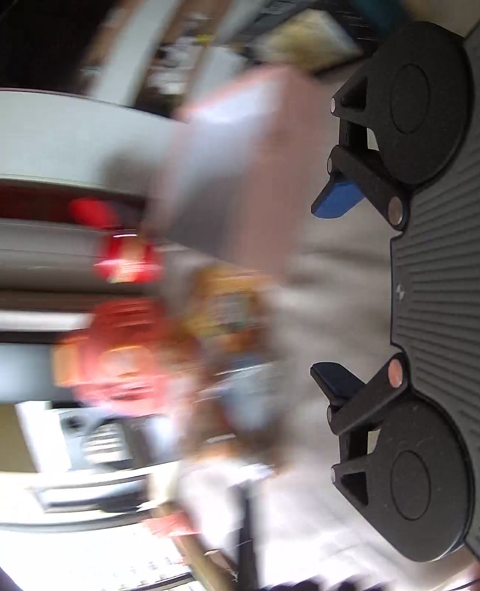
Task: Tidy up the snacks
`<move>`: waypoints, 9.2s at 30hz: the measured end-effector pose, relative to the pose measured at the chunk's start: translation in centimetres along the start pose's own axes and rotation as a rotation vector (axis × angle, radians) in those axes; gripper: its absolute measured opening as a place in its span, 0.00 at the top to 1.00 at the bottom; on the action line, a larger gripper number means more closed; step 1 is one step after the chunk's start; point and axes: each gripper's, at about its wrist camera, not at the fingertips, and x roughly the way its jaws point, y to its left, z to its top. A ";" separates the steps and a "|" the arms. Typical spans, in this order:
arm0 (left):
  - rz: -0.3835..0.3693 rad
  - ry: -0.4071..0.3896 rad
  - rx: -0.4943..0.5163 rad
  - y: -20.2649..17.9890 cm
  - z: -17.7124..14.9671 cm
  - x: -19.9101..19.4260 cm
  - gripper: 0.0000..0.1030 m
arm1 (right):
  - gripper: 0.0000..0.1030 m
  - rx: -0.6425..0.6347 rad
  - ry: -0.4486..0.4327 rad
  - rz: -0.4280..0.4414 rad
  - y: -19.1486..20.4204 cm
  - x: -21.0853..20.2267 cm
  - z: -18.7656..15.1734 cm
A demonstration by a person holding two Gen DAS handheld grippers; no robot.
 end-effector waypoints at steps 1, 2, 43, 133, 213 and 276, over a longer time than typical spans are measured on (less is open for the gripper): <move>0.009 -0.011 0.003 0.0 0.7 0.2 0.73 | 0.15 0.024 -0.015 0.011 0.2 0.4 1.9; 0.022 -0.022 0.004 0.1 1.5 0.2 0.73 | 0.14 0.049 0.001 0.044 0.3 1.4 4.1; 0.158 0.104 0.107 2.3 4.2 5.4 0.66 | 0.39 0.007 0.168 0.191 0.4 3.6 -2.7; -0.403 0.000 0.511 -16.7 6.9 -2.8 0.67 | 0.67 0.017 -0.155 0.016 -9.5 -11.8 5.3; -0.038 0.042 -0.110 8.3 5.7 8.1 0.65 | 0.47 0.004 0.450 0.325 5.9 20.9 8.3; -0.059 0.129 -0.099 7.1 3.1 4.8 0.70 | 0.09 -0.007 0.151 0.310 5.1 14.2 -0.2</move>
